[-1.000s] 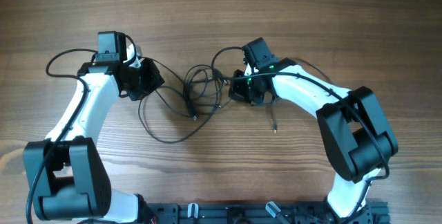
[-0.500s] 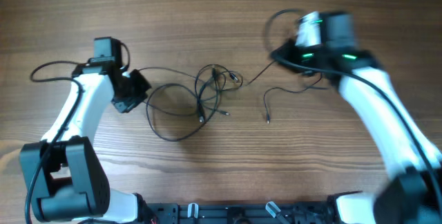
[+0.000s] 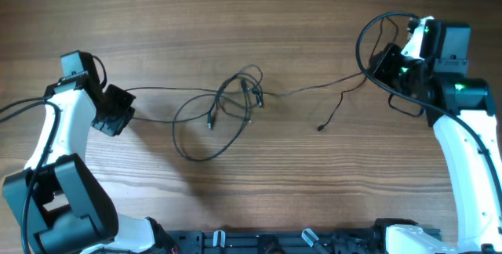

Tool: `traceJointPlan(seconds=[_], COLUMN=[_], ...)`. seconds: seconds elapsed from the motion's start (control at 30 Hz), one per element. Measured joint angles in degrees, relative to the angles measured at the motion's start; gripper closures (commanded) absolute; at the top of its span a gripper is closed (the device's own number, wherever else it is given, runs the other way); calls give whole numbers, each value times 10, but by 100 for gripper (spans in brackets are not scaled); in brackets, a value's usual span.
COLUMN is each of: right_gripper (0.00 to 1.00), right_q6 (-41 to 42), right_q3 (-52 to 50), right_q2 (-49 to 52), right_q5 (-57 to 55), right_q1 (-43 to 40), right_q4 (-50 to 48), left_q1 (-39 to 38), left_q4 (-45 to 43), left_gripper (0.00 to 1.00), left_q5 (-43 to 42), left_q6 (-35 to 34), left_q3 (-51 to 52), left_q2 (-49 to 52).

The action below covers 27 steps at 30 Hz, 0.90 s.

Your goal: Untangle cables

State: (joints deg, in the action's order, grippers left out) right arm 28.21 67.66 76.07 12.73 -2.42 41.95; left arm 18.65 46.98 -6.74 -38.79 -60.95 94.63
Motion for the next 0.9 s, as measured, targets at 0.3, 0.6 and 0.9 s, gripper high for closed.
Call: traceJointPlan(seconds=[0.3, 0.6, 0.9], right_gripper=[96, 96, 95], right_q6=[-3, -63, 4], right_q3=[0, 0, 0], right_q2=[2, 13, 62], right_q5=[-36, 54, -70], right_q1=[-18, 18, 16], right_q4=[1, -4, 92], left_q1=[34, 10, -37], left_q4=[4, -14, -14], left_gripper=[96, 94, 91], left_q5=[35, -10, -19], left_q6=[-10, -15, -14], left_q3=[0, 0, 0], left_q2=[0, 0, 0])
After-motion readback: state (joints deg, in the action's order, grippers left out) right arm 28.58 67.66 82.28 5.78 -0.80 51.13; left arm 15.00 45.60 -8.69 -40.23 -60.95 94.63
